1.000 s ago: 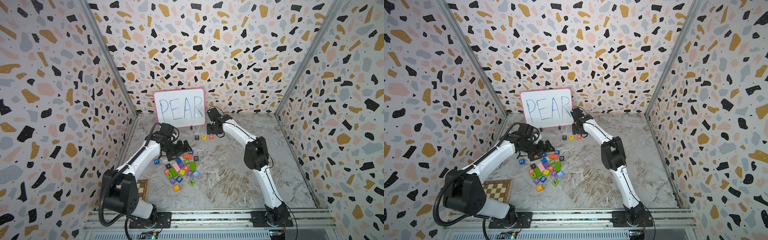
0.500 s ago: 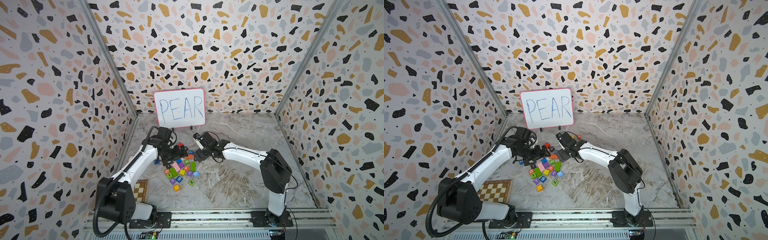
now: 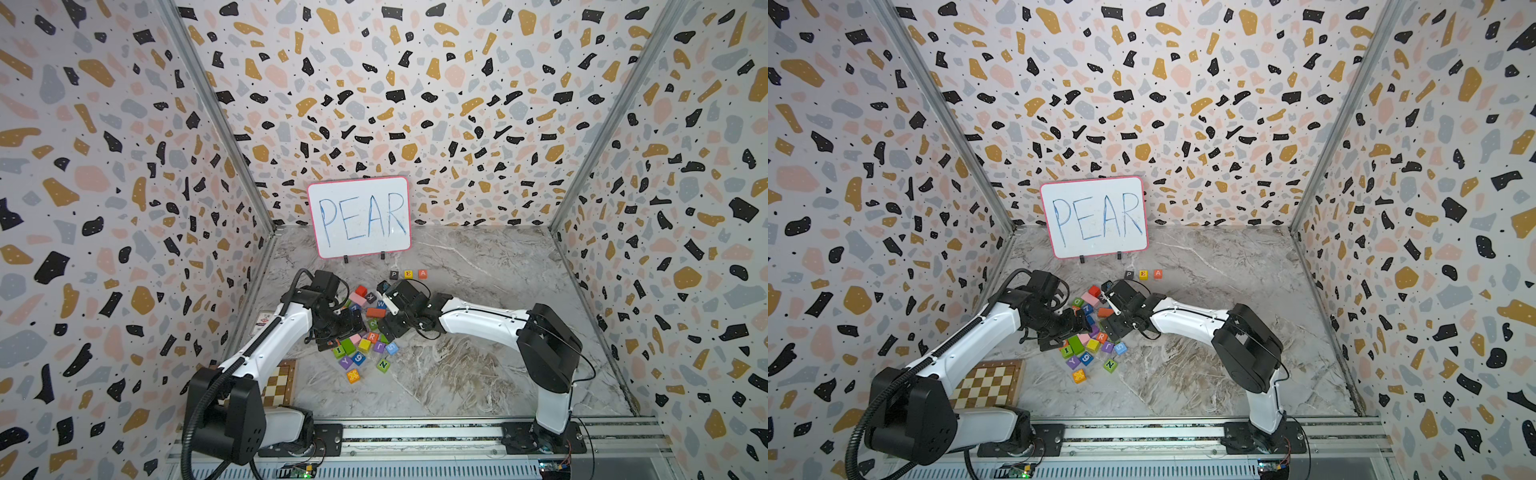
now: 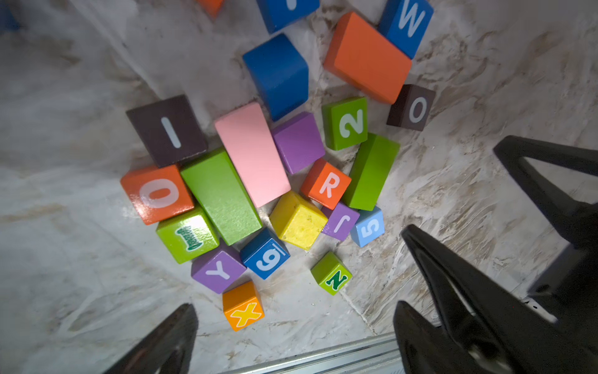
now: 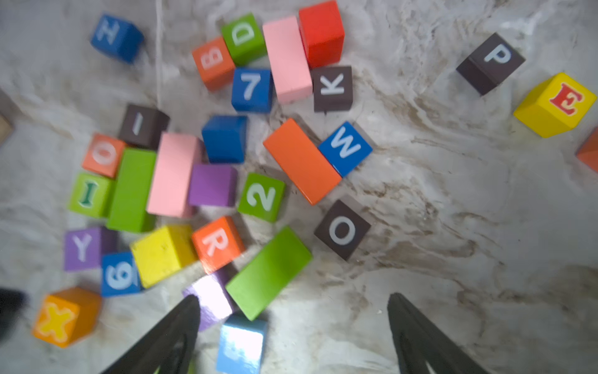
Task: Spell the uppercase word “pear” with letter blocks
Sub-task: Pick up the letter block from the center of the board.
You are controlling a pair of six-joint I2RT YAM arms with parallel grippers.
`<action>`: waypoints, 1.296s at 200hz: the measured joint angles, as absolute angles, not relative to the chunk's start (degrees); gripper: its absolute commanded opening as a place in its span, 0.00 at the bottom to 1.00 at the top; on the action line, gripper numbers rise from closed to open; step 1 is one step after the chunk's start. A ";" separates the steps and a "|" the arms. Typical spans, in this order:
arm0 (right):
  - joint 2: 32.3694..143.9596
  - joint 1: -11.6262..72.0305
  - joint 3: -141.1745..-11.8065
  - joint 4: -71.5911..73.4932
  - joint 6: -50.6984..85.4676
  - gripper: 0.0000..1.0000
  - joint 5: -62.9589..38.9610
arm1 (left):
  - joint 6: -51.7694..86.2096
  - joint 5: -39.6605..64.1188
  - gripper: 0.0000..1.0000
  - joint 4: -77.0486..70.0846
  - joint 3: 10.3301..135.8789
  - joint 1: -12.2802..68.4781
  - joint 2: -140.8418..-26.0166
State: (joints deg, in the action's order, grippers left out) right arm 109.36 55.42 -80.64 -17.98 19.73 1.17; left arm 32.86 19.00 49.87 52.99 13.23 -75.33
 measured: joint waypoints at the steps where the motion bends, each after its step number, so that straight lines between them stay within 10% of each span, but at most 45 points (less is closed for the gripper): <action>1: 109.45 55.42 -80.95 -18.09 20.43 0.81 0.99 | 32.86 19.00 0.94 49.89 52.95 13.23 -75.33; 89: 119.85 60.42 -91.02 -24.56 41.95 0.66 -2.02 | 34.74 18.48 0.93 49.43 48.10 13.17 -70.17; 259: 125.67 60.86 -96.05 -27.94 42.63 0.46 -0.69 | 35.18 18.52 0.93 49.25 47.27 12.88 -66.74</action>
